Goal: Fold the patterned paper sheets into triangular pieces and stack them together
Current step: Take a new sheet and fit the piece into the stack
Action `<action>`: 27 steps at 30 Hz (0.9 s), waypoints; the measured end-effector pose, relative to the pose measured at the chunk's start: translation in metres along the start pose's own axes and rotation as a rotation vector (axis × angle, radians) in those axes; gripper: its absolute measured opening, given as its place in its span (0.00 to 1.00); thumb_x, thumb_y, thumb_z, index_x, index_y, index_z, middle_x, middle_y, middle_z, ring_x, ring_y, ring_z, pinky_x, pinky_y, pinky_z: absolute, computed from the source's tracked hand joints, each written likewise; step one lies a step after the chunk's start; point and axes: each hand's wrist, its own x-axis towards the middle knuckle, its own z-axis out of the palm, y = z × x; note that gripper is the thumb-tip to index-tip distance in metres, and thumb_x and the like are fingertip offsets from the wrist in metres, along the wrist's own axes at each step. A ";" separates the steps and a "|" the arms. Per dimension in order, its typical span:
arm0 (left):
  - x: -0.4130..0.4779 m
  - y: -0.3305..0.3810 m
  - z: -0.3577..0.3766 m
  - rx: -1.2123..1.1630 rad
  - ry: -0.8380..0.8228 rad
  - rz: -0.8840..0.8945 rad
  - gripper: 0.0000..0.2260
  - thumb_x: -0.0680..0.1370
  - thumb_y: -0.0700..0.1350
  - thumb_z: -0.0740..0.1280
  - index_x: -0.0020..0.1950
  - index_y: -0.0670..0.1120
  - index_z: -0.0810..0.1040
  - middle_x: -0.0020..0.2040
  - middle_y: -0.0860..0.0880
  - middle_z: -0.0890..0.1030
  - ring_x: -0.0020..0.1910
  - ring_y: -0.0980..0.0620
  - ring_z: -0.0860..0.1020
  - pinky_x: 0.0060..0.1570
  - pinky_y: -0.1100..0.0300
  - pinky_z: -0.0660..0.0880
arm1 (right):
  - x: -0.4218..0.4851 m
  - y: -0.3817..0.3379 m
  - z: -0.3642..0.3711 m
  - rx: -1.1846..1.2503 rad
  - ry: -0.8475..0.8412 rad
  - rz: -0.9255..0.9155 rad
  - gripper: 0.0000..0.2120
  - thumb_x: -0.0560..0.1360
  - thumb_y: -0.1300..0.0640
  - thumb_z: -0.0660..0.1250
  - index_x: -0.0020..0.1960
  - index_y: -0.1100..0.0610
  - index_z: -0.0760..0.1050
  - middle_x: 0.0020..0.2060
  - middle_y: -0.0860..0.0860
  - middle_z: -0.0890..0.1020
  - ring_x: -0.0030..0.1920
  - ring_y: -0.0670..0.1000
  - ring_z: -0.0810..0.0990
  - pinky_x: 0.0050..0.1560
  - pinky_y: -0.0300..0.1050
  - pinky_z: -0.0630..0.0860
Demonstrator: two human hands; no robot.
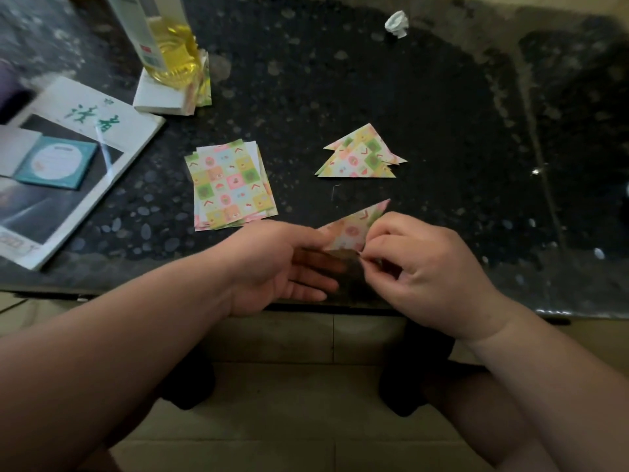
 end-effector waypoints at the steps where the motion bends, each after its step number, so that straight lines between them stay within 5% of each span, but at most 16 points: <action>1: 0.000 0.000 0.001 -0.019 0.011 -0.003 0.13 0.82 0.43 0.65 0.61 0.36 0.81 0.53 0.37 0.85 0.41 0.45 0.84 0.39 0.55 0.82 | 0.001 -0.001 -0.001 0.003 -0.006 -0.009 0.04 0.77 0.60 0.71 0.44 0.58 0.84 0.46 0.50 0.82 0.42 0.51 0.81 0.36 0.53 0.79; 7: 0.007 0.001 0.002 -0.299 0.161 0.084 0.09 0.81 0.37 0.68 0.58 0.34 0.79 0.49 0.38 0.86 0.45 0.44 0.87 0.39 0.50 0.84 | 0.002 -0.003 0.003 0.020 -0.087 -0.043 0.04 0.76 0.60 0.69 0.44 0.57 0.83 0.50 0.49 0.84 0.47 0.53 0.83 0.42 0.54 0.81; 11: 0.012 -0.001 0.001 -0.196 0.229 0.154 0.07 0.79 0.39 0.70 0.53 0.36 0.81 0.48 0.39 0.87 0.47 0.45 0.87 0.46 0.50 0.84 | 0.004 -0.004 0.007 0.139 -0.090 0.024 0.02 0.75 0.59 0.72 0.43 0.57 0.82 0.48 0.49 0.84 0.48 0.50 0.84 0.46 0.52 0.80; 15: 0.015 -0.004 0.001 -0.023 0.276 0.233 0.05 0.77 0.41 0.74 0.50 0.41 0.85 0.45 0.44 0.88 0.48 0.47 0.87 0.53 0.49 0.83 | 0.013 -0.006 0.009 0.331 0.068 0.478 0.10 0.74 0.52 0.77 0.40 0.54 0.80 0.35 0.48 0.82 0.38 0.48 0.81 0.38 0.46 0.78; 19: 0.016 -0.009 0.005 0.024 0.260 0.289 0.05 0.76 0.41 0.75 0.50 0.42 0.84 0.46 0.46 0.88 0.50 0.47 0.86 0.52 0.50 0.83 | 0.027 0.000 0.010 0.722 -0.039 0.948 0.14 0.72 0.50 0.79 0.49 0.57 0.79 0.35 0.51 0.84 0.32 0.49 0.81 0.26 0.42 0.75; 27: 0.015 -0.006 0.005 -0.103 0.244 0.308 0.13 0.77 0.37 0.73 0.60 0.45 0.78 0.49 0.43 0.87 0.49 0.45 0.87 0.48 0.49 0.83 | 0.028 0.000 0.009 1.016 -0.171 1.002 0.03 0.77 0.65 0.72 0.50 0.63 0.82 0.39 0.56 0.85 0.30 0.47 0.77 0.24 0.37 0.70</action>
